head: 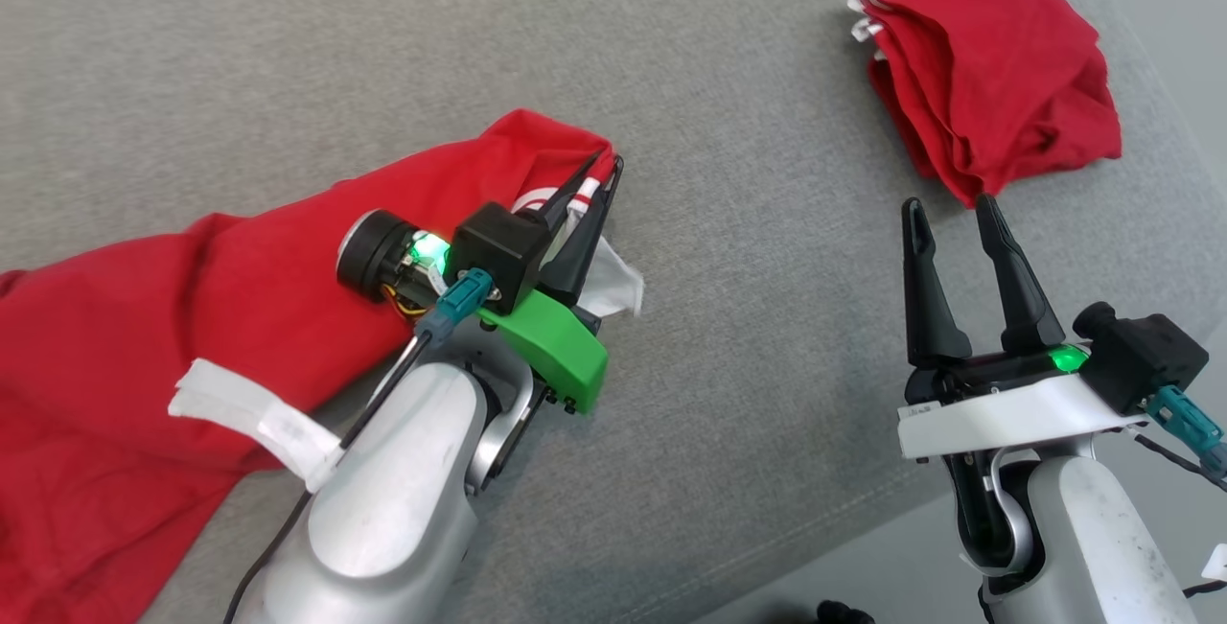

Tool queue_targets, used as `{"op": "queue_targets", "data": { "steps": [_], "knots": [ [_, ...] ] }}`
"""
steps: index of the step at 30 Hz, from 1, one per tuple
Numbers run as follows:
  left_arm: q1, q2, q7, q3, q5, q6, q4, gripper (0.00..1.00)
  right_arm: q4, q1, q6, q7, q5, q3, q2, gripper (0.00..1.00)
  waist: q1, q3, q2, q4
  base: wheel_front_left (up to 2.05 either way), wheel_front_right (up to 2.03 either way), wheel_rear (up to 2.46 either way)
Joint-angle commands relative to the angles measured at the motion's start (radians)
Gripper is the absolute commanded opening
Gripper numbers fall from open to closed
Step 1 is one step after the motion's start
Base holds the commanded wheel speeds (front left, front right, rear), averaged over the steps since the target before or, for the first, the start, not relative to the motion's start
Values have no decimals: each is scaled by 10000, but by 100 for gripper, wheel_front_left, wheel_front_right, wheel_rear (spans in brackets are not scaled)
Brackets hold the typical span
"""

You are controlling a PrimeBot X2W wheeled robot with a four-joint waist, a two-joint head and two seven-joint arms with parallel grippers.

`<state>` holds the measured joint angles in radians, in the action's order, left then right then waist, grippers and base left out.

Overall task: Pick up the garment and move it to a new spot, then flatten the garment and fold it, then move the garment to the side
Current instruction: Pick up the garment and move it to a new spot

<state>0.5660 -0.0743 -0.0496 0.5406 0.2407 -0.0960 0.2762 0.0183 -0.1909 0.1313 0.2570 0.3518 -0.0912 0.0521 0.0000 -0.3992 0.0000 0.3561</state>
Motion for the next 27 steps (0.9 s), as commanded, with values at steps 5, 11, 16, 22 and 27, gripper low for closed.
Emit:
{"op": "queue_targets", "data": {
  "steps": [5, 11, 16, 22, 27],
  "knots": [
    [448, 95, -516, 140, 259, -56, 1165, 67, 225, -266, -11, 95, -19, 92, -24, 100, 0, -664, 0, 542, 0, 0, 0],
    [388, 187, -1239, 482, 521, 54, 1266, 100, 258, -236, -11, 102, -387, 325, -13, 100, 0, -76, 0, -226, 0, 0, 0],
    [36, 210, -1632, 509, 602, 384, 850, 100, 235, -111, -11, 104, -796, 448, -8, 100, 0, 411, 0, -873, 0, 0, 0],
    [-546, -116, -1970, -62, 551, 1176, -40, 100, 137, 87, -11, -106, -1325, 528, 41, 100, 0, 1023, 0, -1838, 0, 0, 0],
    [-1176, -658, -2081, -921, 763, 1756, -659, 100, -19, 296, -11, -335, -1551, 603, 145, 100, 0, 1406, 0, -2500, 0, 0, 0]
  ]
}}
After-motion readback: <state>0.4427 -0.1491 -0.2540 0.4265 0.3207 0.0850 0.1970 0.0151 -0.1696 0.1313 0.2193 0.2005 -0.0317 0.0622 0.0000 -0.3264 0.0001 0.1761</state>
